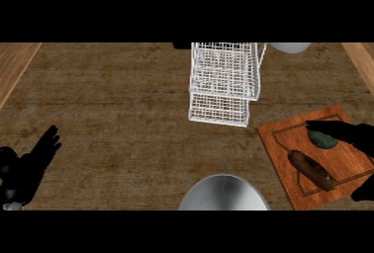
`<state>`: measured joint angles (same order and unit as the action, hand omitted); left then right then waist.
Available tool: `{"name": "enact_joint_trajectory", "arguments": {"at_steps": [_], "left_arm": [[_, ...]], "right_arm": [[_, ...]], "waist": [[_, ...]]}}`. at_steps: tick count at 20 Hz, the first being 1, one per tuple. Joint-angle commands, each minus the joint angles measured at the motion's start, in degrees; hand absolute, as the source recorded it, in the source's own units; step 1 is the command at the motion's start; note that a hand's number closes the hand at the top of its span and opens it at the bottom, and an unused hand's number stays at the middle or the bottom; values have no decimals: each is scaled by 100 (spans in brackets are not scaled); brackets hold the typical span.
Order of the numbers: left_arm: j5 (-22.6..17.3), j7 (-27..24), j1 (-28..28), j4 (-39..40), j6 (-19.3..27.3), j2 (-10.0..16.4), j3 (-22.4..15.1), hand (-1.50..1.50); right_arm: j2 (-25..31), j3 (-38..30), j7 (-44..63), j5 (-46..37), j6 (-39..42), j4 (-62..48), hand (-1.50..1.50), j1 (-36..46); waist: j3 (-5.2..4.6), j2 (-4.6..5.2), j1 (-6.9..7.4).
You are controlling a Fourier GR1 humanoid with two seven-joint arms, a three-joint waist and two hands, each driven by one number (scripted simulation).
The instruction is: Pick the sweet potato from the cutting board and place it in the tiered basket
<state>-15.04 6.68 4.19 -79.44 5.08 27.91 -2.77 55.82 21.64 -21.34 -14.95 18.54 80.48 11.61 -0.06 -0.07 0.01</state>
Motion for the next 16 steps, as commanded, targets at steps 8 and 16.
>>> {"name": "enact_joint_trajectory", "arguments": {"at_steps": [8,16], "left_arm": [[294,-177,36,170,-94,-300,49,0],[266,242,215,-314,-346,-205,326,0]], "right_arm": [[-79,-62,2215,-162,1545,1269,-150,165],[-309,-523,2517,-872,1606,1394,-150,-238]], "waist": [[-1,-4,16],[7,-10,3]]}}
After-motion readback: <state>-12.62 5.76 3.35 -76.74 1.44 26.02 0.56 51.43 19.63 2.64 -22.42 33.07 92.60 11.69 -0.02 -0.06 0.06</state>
